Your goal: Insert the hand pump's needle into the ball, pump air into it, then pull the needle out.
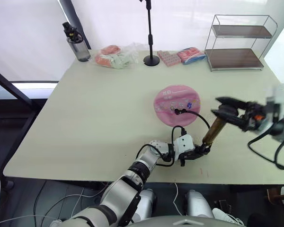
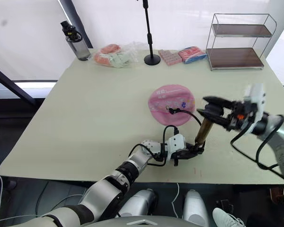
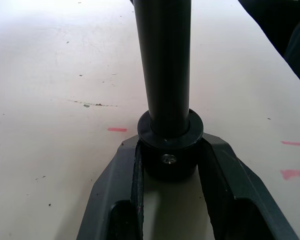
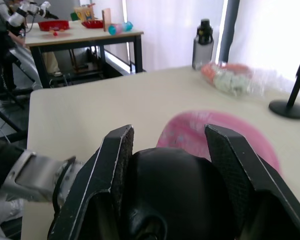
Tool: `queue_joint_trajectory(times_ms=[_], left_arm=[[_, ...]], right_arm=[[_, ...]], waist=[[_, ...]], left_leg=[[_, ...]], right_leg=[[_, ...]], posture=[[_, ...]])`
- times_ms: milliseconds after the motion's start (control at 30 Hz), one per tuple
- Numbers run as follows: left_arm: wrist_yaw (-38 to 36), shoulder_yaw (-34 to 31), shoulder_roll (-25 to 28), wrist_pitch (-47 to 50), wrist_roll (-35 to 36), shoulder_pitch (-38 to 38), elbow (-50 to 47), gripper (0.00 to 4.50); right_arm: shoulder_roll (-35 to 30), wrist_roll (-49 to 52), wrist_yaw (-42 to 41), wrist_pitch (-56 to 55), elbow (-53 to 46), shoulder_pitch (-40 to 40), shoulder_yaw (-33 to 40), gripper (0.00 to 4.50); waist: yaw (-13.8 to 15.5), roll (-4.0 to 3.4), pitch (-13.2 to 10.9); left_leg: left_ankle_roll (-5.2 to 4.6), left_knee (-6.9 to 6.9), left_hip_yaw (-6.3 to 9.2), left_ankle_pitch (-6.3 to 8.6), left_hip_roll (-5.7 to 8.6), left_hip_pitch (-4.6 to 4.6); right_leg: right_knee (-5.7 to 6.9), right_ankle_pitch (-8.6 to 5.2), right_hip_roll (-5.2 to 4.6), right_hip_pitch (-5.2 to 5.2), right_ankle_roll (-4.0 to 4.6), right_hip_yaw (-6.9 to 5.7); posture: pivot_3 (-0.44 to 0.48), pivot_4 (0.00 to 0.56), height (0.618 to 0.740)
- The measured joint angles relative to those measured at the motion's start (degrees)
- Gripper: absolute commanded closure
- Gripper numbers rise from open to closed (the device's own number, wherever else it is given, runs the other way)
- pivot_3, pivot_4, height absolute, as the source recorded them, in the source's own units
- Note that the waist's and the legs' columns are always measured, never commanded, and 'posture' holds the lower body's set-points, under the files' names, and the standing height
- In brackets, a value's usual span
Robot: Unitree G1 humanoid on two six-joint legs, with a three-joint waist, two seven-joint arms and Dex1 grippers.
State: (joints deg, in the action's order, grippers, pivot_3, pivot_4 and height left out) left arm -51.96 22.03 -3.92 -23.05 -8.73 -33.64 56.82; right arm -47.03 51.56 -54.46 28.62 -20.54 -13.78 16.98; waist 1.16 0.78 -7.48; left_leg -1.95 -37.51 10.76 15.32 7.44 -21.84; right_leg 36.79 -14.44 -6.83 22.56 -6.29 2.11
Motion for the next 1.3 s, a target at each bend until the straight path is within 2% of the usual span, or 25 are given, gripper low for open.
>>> queue_joint_trajectory(times_ms=[100, 267, 600, 933, 1133, 1300], left_arm=[[-0.28, -0.01, 0.01, -0.2, 0.0, -0.06, 0.0, 3.41], [-0.27, -0.08, 0.0, -0.49, 0.04, -0.1, 0.0, 3.41], [-0.42, -0.07, -0.07, -0.97, 0.07, -0.64, 0.02, 3.41], [-0.26, 0.06, 0.5, -0.91, -0.13, -0.64, 0.15, 3.41], [-0.18, 0.12, 0.63, -0.54, -0.18, -0.57, 0.15, 3.41], [-0.15, 0.21, 0.72, -0.15, -0.24, -0.46, 0.18, 3.41]], right_arm=[[-3.44, 4.55, 0.97, 4.48, -0.29, -2.83, 3.34, 2.59], [-6.83, 8.66, 2.93, 9.19, -0.2, -7.56, 4.57, 2.59], [-5.51, 8.75, 4.93, 11.73, 0.1, -9.74, 4.54, 2.59], [1.67, 1.85, 4.85, 2.81, -4.33, 0.07, 4.53, 2.59], [5.05, -5.68, 2.48, -5.05, -4.08, 6.93, 0.04, 2.59], [9.03, -13.81, 0.82, -13.2, 0.59, 10.22, -5.92, 2.59]], waist=[[0.01, 0.01, -0.04], [0.04, 0.05, -0.19], [0.03, 0.06, -0.5], [-0.3, 0.07, -0.41], [-0.37, 0.09, -0.25], [-0.37, 0.37, 0.04]], left_leg=[[0.0, 0.0, -0.02, 0.0, 0.0, -0.02], [0.0, 0.0, -0.02, 0.0, 0.01, -0.06], [0.01, 0.0, -0.03, -0.01, 0.1, -0.26], [-0.01, 0.02, -0.03, 0.0, 0.07, 0.01], [0.0, 0.02, -0.03, -0.01, 0.02, 0.11], [0.02, 0.07, 0.0, -0.01, -0.03, 0.17]], right_leg=[[-0.01, 0.0, -0.02, 0.02, 0.0, 0.0], [-0.01, 0.0, -0.05, 0.06, 0.0, -0.02], [-0.01, 0.01, -0.18, 0.26, 0.0, -0.02], [0.03, 0.01, -0.11, 0.04, -0.01, 0.0], [0.04, 0.01, -0.02, 0.01, -0.01, 0.01], [0.04, 0.0, 0.05, 0.0, 0.0, 0.0]], posture=[[0.0, 0.15, 0.736], [0.0, 0.15, 0.736], [0.0, 0.15, 0.736], [0.0, 0.15, 0.736], [0.0, 0.15, 0.736], [0.0, 0.15, 0.736]])
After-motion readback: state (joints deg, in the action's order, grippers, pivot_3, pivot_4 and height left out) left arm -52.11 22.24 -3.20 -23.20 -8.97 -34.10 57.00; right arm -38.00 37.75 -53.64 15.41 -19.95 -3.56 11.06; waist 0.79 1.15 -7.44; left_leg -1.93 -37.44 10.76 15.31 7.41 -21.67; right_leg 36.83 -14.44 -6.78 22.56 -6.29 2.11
